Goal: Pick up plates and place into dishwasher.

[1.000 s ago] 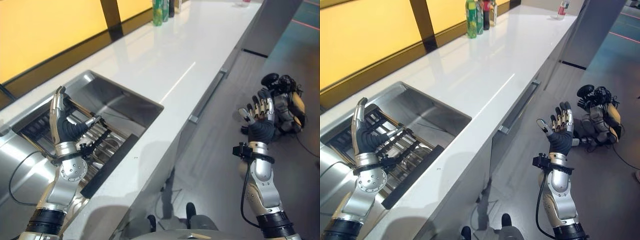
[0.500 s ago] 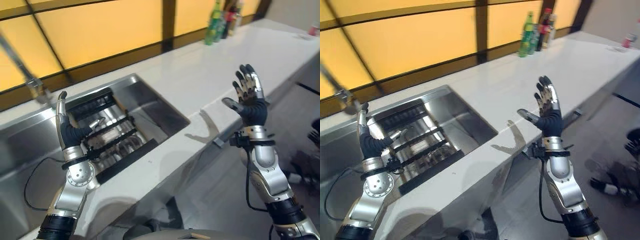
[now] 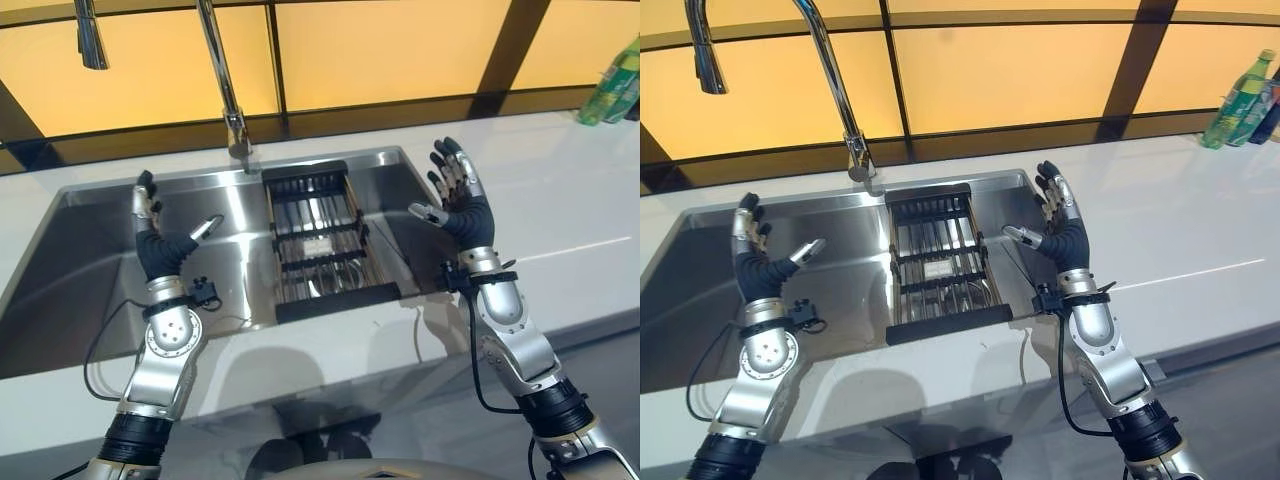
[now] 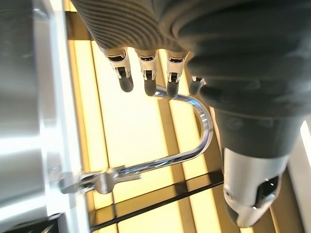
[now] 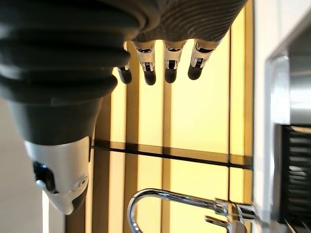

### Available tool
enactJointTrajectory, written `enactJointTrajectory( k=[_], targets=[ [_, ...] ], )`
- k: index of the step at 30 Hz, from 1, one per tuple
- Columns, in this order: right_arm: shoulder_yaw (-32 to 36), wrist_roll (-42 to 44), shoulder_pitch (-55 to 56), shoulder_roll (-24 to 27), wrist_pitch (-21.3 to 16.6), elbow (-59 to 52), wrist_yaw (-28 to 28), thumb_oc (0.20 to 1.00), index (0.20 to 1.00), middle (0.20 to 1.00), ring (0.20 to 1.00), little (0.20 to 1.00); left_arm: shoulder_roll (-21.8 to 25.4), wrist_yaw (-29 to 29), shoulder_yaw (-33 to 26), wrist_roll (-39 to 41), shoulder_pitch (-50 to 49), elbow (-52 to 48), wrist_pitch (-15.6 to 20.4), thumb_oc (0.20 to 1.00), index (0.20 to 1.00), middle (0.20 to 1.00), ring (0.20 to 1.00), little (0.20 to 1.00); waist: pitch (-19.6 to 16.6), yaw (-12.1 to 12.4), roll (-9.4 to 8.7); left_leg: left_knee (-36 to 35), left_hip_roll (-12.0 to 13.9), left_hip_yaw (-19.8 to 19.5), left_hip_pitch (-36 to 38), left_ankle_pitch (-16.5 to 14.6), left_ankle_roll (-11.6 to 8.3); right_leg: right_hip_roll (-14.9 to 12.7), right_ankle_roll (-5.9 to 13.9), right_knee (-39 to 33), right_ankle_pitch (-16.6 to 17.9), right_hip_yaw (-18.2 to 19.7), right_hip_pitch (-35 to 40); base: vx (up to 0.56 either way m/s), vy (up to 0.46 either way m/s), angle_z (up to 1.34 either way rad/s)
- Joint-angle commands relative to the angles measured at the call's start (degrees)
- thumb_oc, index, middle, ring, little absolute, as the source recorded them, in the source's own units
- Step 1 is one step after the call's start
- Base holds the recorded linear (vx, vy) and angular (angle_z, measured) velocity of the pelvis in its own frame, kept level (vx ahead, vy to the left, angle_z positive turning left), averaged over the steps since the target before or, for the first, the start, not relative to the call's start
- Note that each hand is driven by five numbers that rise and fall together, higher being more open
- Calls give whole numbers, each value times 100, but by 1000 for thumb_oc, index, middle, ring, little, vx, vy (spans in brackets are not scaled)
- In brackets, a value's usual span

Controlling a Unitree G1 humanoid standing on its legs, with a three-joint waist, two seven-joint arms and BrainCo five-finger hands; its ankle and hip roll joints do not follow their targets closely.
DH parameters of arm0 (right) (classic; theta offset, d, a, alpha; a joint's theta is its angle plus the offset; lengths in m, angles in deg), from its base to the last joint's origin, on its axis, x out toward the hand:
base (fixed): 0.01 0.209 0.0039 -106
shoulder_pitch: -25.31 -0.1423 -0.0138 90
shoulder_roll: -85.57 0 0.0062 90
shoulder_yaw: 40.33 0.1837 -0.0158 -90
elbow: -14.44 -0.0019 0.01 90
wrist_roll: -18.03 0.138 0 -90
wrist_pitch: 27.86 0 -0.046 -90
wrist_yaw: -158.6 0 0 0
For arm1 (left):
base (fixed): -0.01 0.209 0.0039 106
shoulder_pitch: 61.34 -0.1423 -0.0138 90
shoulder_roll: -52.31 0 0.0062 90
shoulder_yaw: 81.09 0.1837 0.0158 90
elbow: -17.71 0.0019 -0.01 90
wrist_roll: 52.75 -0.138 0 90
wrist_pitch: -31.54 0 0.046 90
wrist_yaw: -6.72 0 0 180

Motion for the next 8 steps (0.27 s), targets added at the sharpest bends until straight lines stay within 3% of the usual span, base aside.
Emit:
enactJointTrajectory(
  k=[1,8],
  targets=[
    [137,140,-368,-115,-153,108,-14,1000,1000,1000,1000,1000,102,43,-110,18,345,-60,23,1000,1000,1000,1000,1000,-537,-91,-62,-29,432,30,292,-370,-372,312,-223,-593,772,35,-229,59,79,18],
    [313,111,-106,-151,-265,45,-21,1000,1000,1000,1000,1000,161,64,-154,83,403,-136,58,1000,1000,1000,1000,1000,-600,-161,-44,-253,369,100,517,-422,-259,223,-102,-627,838,6,-202,28,27,8]
  ],
)
